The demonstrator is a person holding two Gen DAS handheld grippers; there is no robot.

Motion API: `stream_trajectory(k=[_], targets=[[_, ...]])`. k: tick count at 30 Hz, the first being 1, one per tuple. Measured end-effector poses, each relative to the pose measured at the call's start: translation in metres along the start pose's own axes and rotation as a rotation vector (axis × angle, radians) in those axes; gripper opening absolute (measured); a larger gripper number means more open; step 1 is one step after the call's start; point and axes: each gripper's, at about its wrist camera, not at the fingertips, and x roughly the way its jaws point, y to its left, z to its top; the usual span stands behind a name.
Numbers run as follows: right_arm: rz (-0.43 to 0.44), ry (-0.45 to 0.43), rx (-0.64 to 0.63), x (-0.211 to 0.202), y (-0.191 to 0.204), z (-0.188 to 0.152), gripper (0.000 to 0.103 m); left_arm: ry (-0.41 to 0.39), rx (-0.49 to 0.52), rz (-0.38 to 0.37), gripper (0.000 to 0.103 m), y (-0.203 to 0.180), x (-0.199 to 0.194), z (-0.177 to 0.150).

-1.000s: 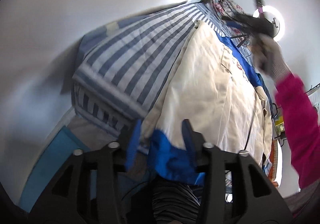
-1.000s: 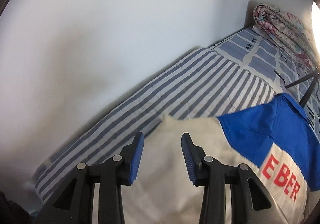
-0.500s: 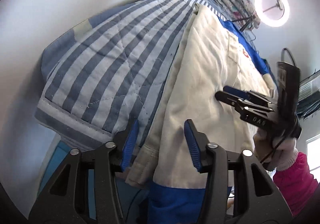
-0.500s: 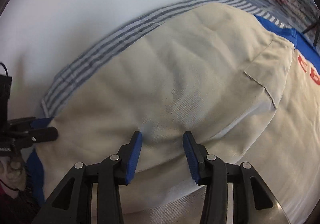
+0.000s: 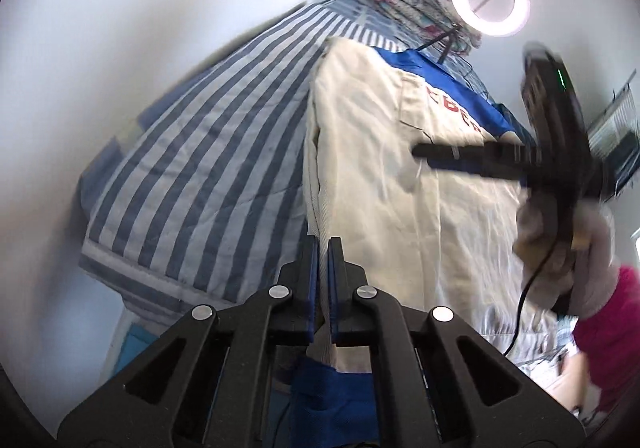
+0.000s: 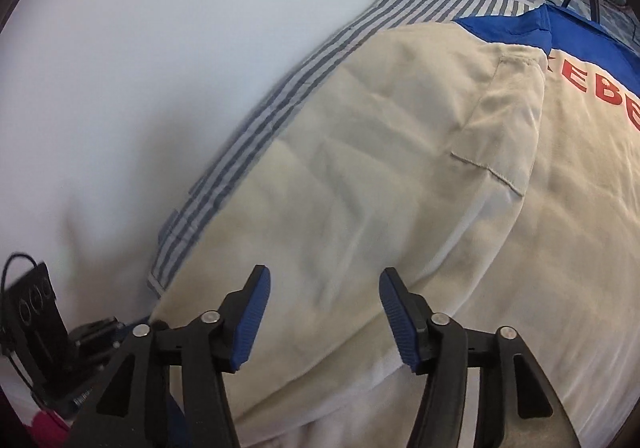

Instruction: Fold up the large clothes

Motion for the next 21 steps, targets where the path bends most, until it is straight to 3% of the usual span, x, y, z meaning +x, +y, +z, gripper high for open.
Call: stream_trajectory(k=[1, 3, 10, 13, 14, 17, 18, 19, 20, 21], targets=[[0.02, 0.003, 0.01, 0.001, 0.004, 0.009, 0.074, -0.003, 0.014, 0.001, 0.002, -0.004, 0.0, -0.001], [0.046, 0.029, 0.009, 0.008, 0.018, 0.024, 0.076, -0.007, 0.033, 0.003, 0.002, -0.012, 0.001, 0.0], [-0.131, 0.126, -0.06, 0.064, 0.069, 0.061, 0.073, -0.012, 0.077, 0.011, 0.002, -0.023, 0.005, 0.0], [-0.207, 0.186, -0.067, 0.09, 0.073, 0.064, 0.057, -0.01, 0.078, 0.014, 0.002, -0.024, 0.005, -0.003], [-0.211, 0.2, -0.063, 0.096, 0.073, 0.063, 0.038, -0.008, 0.078, 0.016, 0.002, -0.024, 0.006, -0.003], [-0.173, 0.21, -0.028, 0.103, 0.068, 0.059, 0.009, 0.0, 0.05, 0.022, 0.002, -0.019, 0.007, -0.005], [-0.168, 0.201, -0.027, 0.102, 0.067, 0.057, 0.007, -0.004, 0.031, 0.025, 0.005, -0.016, 0.006, -0.005], [-0.161, 0.19, -0.024, 0.1, 0.066, 0.055, 0.005, -0.003, 0.015, 0.025, 0.021, -0.013, 0.006, -0.005], [-0.147, 0.179, -0.011, 0.097, 0.064, 0.054, 0.004, -0.006, 0.005, 0.022, 0.046, -0.009, 0.004, -0.007], [-0.131, 0.167, 0.003, 0.093, 0.062, 0.052, 0.003, -0.014, -0.01, 0.026, 0.057, -0.005, 0.004, -0.009]])
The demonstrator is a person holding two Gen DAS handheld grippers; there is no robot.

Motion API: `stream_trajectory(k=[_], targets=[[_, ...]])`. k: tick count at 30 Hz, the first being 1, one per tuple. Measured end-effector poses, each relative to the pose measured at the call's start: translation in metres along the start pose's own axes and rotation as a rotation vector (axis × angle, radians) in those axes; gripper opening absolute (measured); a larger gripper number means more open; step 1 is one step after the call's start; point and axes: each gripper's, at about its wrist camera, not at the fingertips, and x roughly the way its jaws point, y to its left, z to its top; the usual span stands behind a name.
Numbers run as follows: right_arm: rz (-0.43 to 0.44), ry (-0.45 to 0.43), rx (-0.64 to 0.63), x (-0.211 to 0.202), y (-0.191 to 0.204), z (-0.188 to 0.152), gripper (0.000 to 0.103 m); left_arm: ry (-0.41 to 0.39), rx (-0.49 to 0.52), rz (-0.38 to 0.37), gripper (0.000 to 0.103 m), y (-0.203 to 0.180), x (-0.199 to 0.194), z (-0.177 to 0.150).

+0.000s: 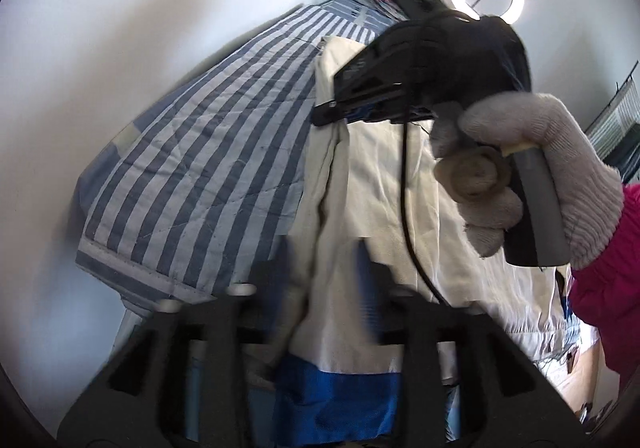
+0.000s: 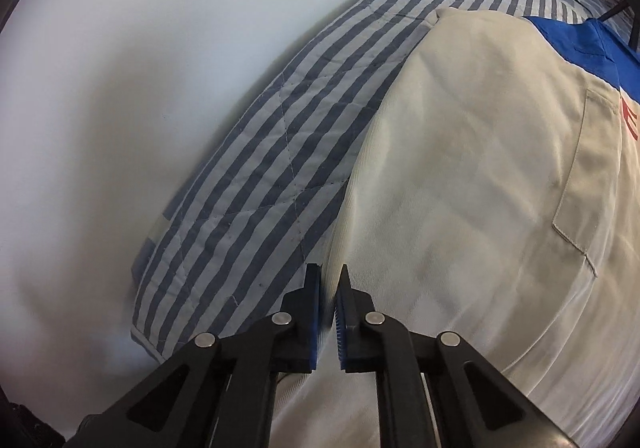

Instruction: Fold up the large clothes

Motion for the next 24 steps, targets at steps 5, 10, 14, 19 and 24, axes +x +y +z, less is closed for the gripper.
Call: stream_trajectory(k=[5, 10, 14, 19, 24], targets=[[0.083, -0.06, 0.045, -0.022, -0.023, -0.015, 0.003, 0.048, 0.002, 0.017, 0.06, 0.004, 0.008, -0.01], [0.14, -0.114, 0.082, -0.042, -0.04, -0.03, 0.002, 0.045, 0.037, 0.025, 0.016, -0.007, 0.003, -0.016], [0.19, -0.164, 0.118, -0.055, -0.06, -0.031, 0.002, -0.01, 0.133, 0.076, 0.015, -0.034, -0.012, -0.019], [0.263, -0.246, 0.183, -0.079, -0.094, -0.058, 0.002, -0.047, 0.285, 0.11, 0.015, -0.081, -0.023, -0.028], [0.323, -0.315, 0.272, -0.099, -0.138, -0.085, 0.002, -0.052, 0.456, 0.116, 0.013, -0.138, -0.023, -0.044]])
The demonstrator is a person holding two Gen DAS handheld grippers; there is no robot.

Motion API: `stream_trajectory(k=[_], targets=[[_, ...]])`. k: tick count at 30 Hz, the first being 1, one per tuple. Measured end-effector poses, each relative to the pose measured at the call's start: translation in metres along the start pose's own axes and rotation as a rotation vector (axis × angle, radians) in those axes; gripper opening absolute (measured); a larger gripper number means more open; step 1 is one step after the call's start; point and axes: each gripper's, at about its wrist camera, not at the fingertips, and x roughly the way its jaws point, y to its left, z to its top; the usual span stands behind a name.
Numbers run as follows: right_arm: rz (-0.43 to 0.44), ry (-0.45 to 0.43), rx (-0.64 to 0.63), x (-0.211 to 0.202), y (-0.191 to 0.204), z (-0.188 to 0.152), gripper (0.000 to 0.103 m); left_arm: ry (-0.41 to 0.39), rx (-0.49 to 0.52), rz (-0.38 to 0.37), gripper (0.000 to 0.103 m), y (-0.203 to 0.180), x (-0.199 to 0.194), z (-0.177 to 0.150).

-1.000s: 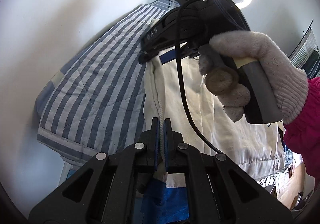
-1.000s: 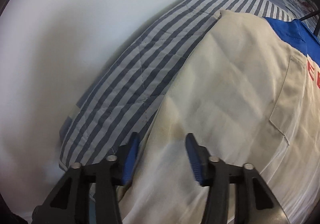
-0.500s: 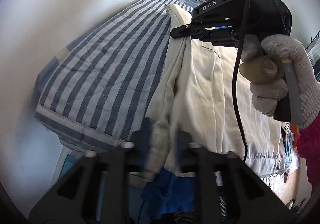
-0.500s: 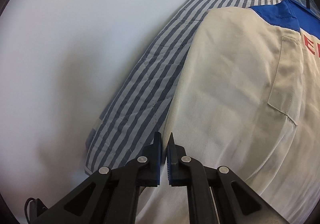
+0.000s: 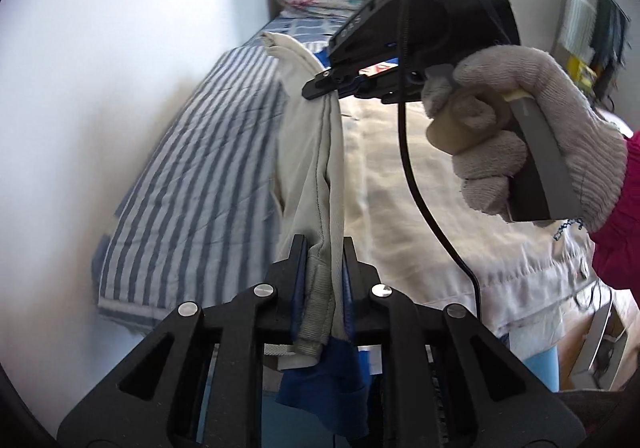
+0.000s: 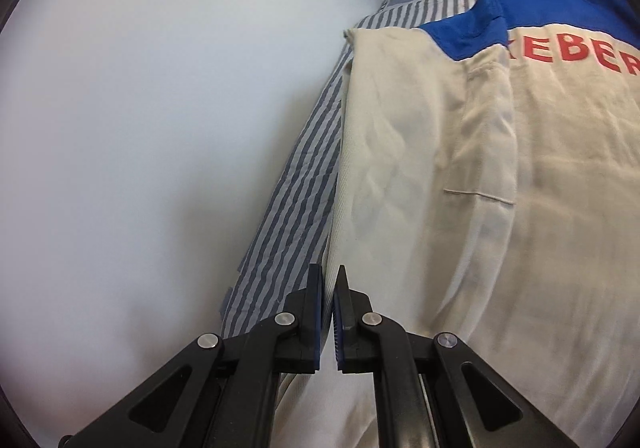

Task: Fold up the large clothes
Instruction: 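Release the jacket and lift both tools away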

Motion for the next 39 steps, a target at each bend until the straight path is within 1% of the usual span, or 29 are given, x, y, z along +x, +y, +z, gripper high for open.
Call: stream_trajectory(k=[2, 3, 5, 6, 8, 10, 12, 13, 14, 16, 18, 19, 21, 23, 25, 27, 28, 29, 31, 33, 35, 37, 39], targets=[[0.009, -0.032, 0.038, -0.018, -0.022, -0.007, 0.002, 0.007, 0.04, -0.023, 0.012, -0.02, 0.003, 0.0], [0.01, -0.044, 0.056, -0.02, -0.028, -0.009, 0.002, 0.013, 0.059, -0.039, 0.012, -0.03, 0.005, 0.0], [0.011, -0.067, 0.112, -0.037, -0.056, -0.022, 0.002, 0.025, 0.087, -0.063, 0.012, -0.046, 0.012, -0.002], [0.011, -0.072, 0.14, -0.047, -0.069, -0.023, 0.002, 0.034, 0.097, -0.075, 0.012, -0.053, 0.015, -0.004], [-0.009, -0.076, 0.202, -0.051, -0.098, -0.034, 0.002, 0.074, 0.107, -0.114, 0.012, -0.068, 0.028, -0.008], [-0.053, -0.068, 0.243, -0.049, -0.123, -0.04, 0.002, 0.118, 0.09, -0.145, 0.012, -0.075, 0.037, -0.013], [-0.132, -0.062, 0.247, -0.047, -0.135, -0.038, 0.0, 0.143, 0.048, -0.188, 0.015, -0.075, 0.037, -0.012], [-0.158, -0.06, 0.249, -0.047, -0.141, -0.036, 0.0, 0.15, 0.014, -0.226, 0.015, -0.07, 0.034, -0.012], [-0.167, -0.061, 0.253, -0.047, -0.146, -0.036, 0.0, 0.152, -0.007, -0.254, 0.015, -0.067, 0.029, -0.011], [-0.148, -0.067, 0.26, -0.049, -0.152, -0.034, 0.0, 0.132, -0.045, -0.286, 0.015, -0.055, 0.014, -0.01], [-0.13, -0.076, 0.228, -0.057, -0.147, -0.034, 0.002, 0.1, -0.082, -0.313, 0.016, -0.035, -0.004, -0.007], [-0.129, -0.079, 0.203, -0.061, -0.146, -0.033, 0.004, 0.084, -0.107, -0.317, 0.02, -0.026, -0.013, -0.008], [-0.126, -0.08, 0.135, -0.071, -0.129, -0.038, 0.009, 0.053, -0.158, -0.307, 0.02, -0.008, -0.031, -0.012], [-0.133, -0.094, 0.063, -0.088, -0.115, -0.047, 0.029, 0.032, -0.207, -0.291, 0.02, 0.017, -0.037, -0.013], [-0.15, -0.128, 0.002, -0.103, -0.099, -0.066, 0.035, 0.027, -0.246, -0.236, 0.02, 0.039, -0.037, -0.013], [-0.152, -0.154, -0.041, -0.116, -0.083, -0.084, 0.038, 0.03, -0.285, -0.233, 0.02, 0.056, -0.03, -0.012], [-0.147, -0.156, -0.053, -0.111, -0.074, -0.092, 0.041, 0.037, -0.302, -0.233, 0.02, 0.062, -0.024, -0.013], [-0.142, -0.15, -0.059, -0.118, -0.068, -0.105, 0.041, 0.045, -0.326, -0.237, 0.02, 0.067, -0.018, -0.014], [-0.152, -0.125, -0.071, -0.117, -0.055, -0.121, 0.041, 0.065, -0.35, -0.276, 0.02, 0.069, -0.003, -0.017], [-0.175, -0.104, -0.088, -0.119, -0.046, -0.135, 0.041, 0.085, -0.337, -0.311, 0.02, 0.063, 0.006, -0.021], [-0.224, -0.094, -0.095, -0.12, -0.04, -0.142, 0.041, 0.114, -0.273, -0.34, 0.02, 0.043, 0.02, -0.022], [-0.241, -0.116, -0.088, -0.13, -0.034, -0.148, 0.041, 0.152, -0.227, -0.346, 0.02, 0.026, 0.034, -0.027], [-0.256, -0.142, -0.076, -0.142, -0.031, -0.15, 0.041, 0.234, -0.182, -0.331, 0.02, 0.01, 0.055, -0.037]])
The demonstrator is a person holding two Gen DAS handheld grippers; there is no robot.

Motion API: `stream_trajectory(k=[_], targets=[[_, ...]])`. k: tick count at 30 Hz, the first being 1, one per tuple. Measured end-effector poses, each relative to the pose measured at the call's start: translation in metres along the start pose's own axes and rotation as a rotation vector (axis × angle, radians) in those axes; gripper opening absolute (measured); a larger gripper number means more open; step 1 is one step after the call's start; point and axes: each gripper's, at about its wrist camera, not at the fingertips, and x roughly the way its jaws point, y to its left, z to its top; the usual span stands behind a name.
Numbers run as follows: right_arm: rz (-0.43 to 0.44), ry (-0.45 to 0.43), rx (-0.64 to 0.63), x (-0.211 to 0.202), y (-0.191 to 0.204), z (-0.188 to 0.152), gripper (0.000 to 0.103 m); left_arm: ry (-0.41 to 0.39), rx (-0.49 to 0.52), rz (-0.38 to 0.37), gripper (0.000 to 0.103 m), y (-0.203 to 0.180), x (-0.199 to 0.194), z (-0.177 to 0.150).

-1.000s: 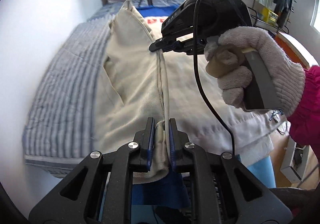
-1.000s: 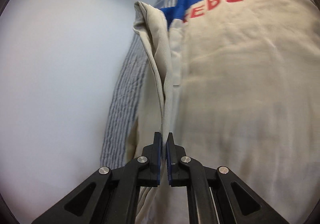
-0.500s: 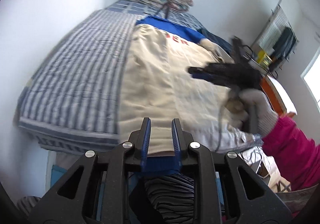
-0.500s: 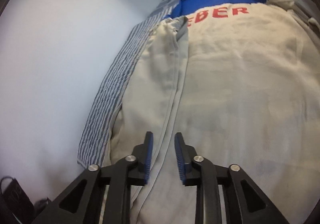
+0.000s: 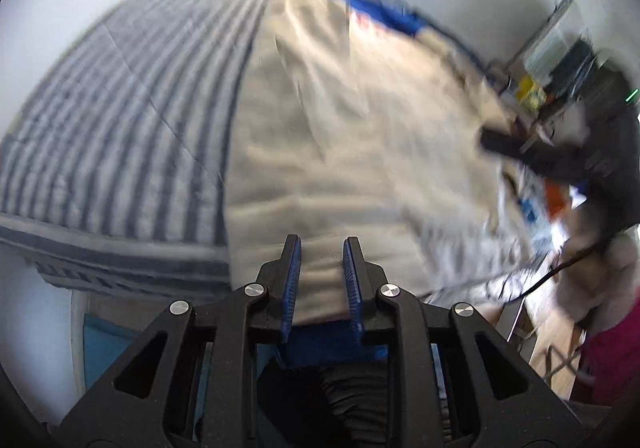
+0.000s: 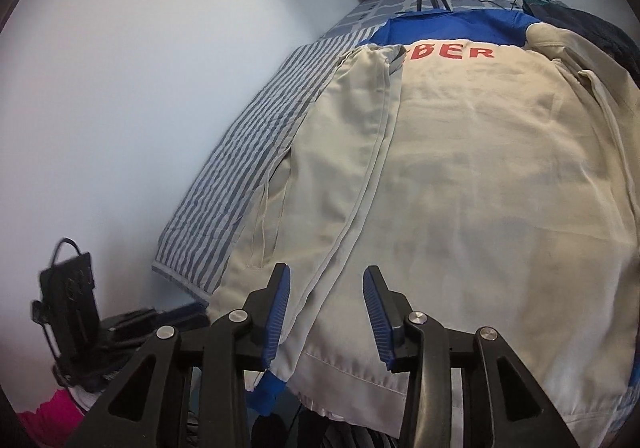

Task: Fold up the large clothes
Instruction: 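Release the jacket and lift both tools away, then move the right tool to the other blue cuff and close on it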

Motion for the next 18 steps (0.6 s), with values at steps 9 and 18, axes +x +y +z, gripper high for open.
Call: stream_trajectory(k=[9, 18], targets=[[-0.18, -0.207, 0.032, -0.102, 0.002, -0.005, 0.063, -0.069, 0.032, -0.093, 0.02, -0.018, -0.03, 0.023], [-0.381, -0.452, 0.085, -0.197, -0.011, -0.011, 0.093, -0.239, 0.1, -0.225, 0.021, -0.049, -0.099, 0.076]])
